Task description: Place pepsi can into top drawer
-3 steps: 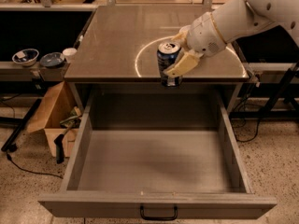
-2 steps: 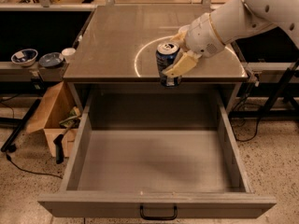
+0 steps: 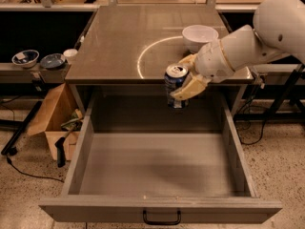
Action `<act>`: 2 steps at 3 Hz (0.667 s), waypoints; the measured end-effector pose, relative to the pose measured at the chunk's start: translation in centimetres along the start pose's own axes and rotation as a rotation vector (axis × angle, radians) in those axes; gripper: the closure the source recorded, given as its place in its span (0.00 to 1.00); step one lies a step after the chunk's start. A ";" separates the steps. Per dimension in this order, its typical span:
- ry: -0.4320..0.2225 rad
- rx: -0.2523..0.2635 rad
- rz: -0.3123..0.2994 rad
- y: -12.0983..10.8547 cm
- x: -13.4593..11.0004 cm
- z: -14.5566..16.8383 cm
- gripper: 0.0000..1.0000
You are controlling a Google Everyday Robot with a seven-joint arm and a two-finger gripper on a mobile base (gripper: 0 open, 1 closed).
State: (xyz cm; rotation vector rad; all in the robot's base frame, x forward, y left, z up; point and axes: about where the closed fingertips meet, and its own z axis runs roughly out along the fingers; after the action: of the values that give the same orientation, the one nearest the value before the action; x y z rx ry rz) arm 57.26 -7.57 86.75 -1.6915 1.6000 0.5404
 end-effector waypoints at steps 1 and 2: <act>0.005 0.005 0.055 3.2 2.1 0.3 1.00; 0.025 0.023 0.084 4.8 3.6 0.9 1.00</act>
Offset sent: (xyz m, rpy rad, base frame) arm -0.0557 -0.0255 -0.0639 -0.0187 0.0598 -0.1283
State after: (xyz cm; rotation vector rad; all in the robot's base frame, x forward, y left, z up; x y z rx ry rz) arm 53.20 -9.09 82.46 -1.6253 1.6952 0.5424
